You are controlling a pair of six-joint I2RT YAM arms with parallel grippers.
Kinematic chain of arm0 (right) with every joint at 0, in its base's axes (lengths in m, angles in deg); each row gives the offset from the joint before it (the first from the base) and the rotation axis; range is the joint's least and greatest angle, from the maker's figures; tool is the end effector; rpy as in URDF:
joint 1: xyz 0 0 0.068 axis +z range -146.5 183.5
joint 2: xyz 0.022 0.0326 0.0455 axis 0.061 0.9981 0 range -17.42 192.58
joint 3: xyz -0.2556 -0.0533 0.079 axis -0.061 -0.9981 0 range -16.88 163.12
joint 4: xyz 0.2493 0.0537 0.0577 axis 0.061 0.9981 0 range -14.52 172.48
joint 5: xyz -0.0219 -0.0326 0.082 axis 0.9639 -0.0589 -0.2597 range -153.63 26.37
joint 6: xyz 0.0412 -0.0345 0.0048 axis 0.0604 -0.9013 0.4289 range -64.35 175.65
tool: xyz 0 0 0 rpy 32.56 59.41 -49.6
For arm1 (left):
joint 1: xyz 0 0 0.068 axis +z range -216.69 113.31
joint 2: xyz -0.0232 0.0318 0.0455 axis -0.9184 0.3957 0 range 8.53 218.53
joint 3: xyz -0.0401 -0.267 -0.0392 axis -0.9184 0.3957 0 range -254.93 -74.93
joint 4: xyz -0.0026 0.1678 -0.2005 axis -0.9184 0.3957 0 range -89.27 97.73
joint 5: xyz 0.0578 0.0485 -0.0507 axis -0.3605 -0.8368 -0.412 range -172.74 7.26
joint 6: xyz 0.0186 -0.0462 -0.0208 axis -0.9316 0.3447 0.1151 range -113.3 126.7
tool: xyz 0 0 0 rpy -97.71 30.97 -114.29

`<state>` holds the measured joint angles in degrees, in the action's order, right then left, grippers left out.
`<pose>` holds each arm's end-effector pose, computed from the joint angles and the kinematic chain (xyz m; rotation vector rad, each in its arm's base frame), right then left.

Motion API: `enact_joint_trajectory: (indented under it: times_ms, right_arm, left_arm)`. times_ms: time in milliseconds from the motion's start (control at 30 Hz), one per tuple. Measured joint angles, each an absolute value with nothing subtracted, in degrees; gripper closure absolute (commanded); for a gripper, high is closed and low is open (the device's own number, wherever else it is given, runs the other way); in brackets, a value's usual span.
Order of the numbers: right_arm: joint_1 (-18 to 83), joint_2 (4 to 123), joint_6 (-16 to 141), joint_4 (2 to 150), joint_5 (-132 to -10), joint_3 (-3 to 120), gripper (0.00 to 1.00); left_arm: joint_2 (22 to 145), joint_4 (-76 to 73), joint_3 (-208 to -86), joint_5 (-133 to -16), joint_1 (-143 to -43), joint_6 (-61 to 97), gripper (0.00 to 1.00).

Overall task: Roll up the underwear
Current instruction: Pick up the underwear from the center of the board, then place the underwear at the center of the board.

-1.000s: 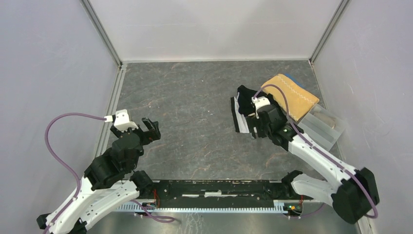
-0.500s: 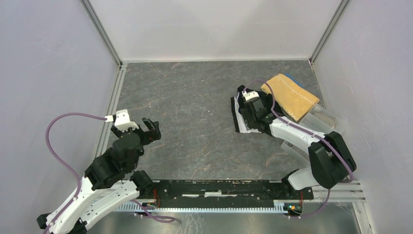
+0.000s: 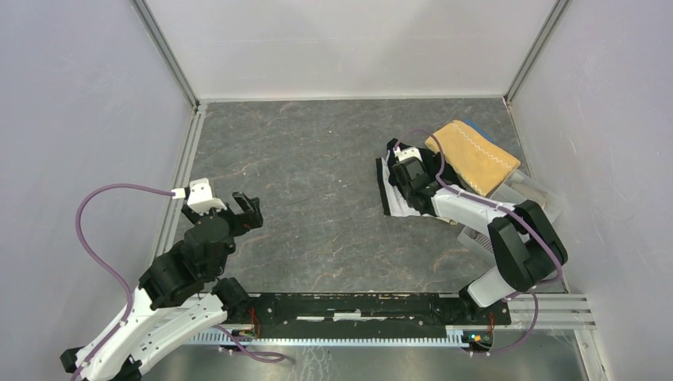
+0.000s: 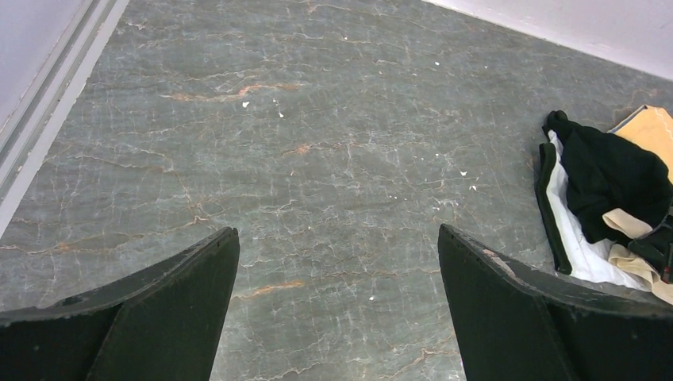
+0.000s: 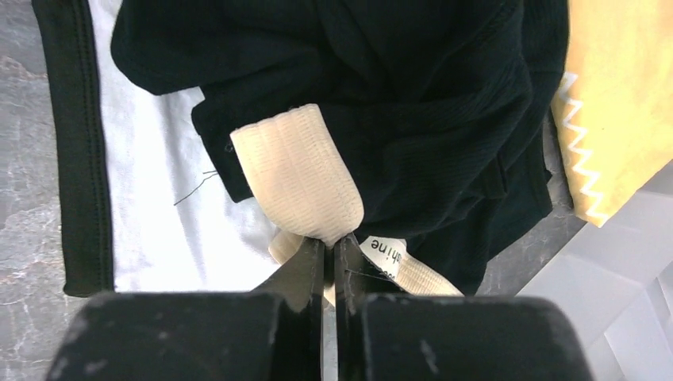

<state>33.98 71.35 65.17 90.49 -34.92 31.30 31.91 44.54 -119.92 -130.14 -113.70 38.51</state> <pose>0.2662 0.1369 0.1767 -0.2492 2.3913 -0.3226 0.0698 -0.0364 0.3272 -0.2815 1.8104 -0.1538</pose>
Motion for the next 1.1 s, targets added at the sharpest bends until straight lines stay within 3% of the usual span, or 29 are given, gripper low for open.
enact_joint_trajectory:
  times_ms: [233,433,733,900,967,1100]
  right_arm:
    - [33.98,62.17,65.19,92.70,-35.36,31.85,1.00]
    - [35.16,52.43,63.29,96.52,-42.07,39.89,1.00]
    - [55.29,49.93,61.78,99.19,-52.43,53.75,1.00]
    - [58.63,49.54,62.85,97.81,-58.96,55.43,1.00]
    - [58.57,48.91,63.57,96.10,-59.25,53.20,0.90]
    - [58.28,48.40,65.06,91.97,-58.18,42.34,0.56]
  left_arm:
    - [31.82,44.28,-119.86,-129.99,-113.70,38.51,0.00]
    - [31.84,43.93,-119.86,-129.11,-113.70,38.51,0.00]
    - [31.38,43.80,-119.70,-129.05,-113.70,38.51,0.00]
    - [29.35,43.73,-119.53,-129.09,-113.70,38.51,0.00]
    - [28.56,43.73,-119.53,-129.11,-113.70,38.51,0.00]
    - [28.30,43.62,-119.53,-129.09,-113.70,38.51,0.00]
